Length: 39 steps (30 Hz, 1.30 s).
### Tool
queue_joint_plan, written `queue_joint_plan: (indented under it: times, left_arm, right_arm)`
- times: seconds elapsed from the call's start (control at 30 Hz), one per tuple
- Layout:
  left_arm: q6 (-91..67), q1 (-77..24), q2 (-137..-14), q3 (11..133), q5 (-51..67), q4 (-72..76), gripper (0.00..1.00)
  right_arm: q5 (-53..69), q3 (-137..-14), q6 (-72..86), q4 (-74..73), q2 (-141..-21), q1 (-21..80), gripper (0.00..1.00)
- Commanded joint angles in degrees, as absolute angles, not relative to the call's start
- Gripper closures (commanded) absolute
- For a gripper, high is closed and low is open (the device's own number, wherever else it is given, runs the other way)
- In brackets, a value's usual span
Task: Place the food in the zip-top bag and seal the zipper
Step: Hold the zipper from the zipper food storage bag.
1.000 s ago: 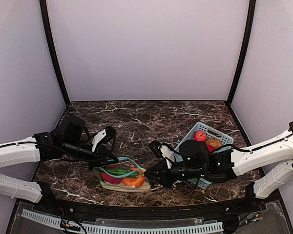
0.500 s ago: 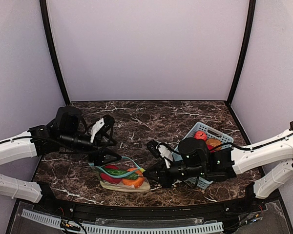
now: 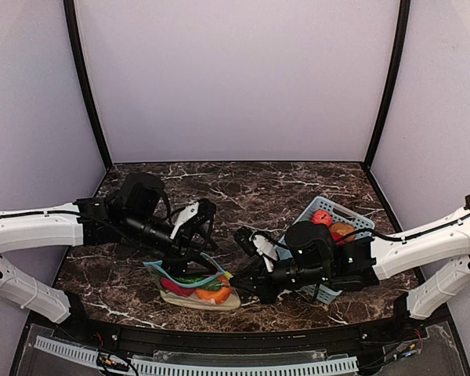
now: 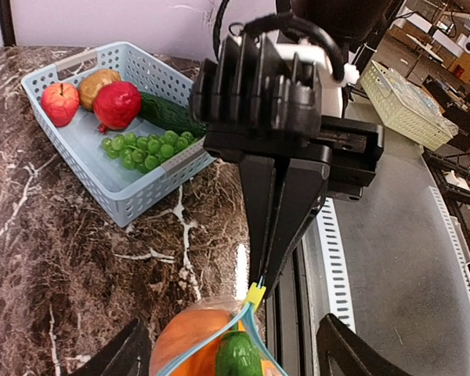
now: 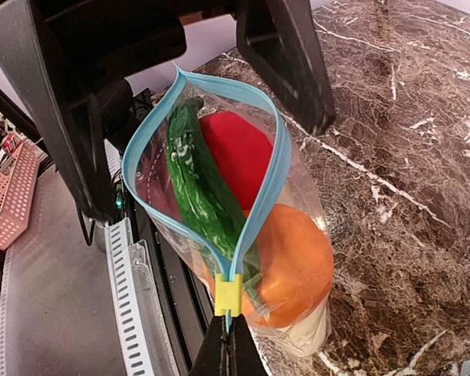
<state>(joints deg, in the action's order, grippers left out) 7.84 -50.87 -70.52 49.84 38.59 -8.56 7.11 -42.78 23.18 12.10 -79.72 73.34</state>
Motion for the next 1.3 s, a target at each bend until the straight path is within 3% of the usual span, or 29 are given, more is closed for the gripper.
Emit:
queue_joint_plan:
  times: [0.0,0.93,1.27]
  left_arm:
    - [9.3,-52.7,-73.4,52.4,41.2,-7.5,0.32]
    - [10.3,-56.0,-79.7,51.8,39.7,-7.5,0.93]
    - [10.1,-56.1,-79.3,51.8,39.0,-8.6,0.99]
  right_arm:
    - [7.6,-44.5,22.5,12.3,-79.7,73.0,1.0]
    - [3.5,-42.3,22.9,13.1,-77.2,72.9,1.0]
    - [1.5,-42.3,24.2,12.9,-77.5,72.9,1.0]
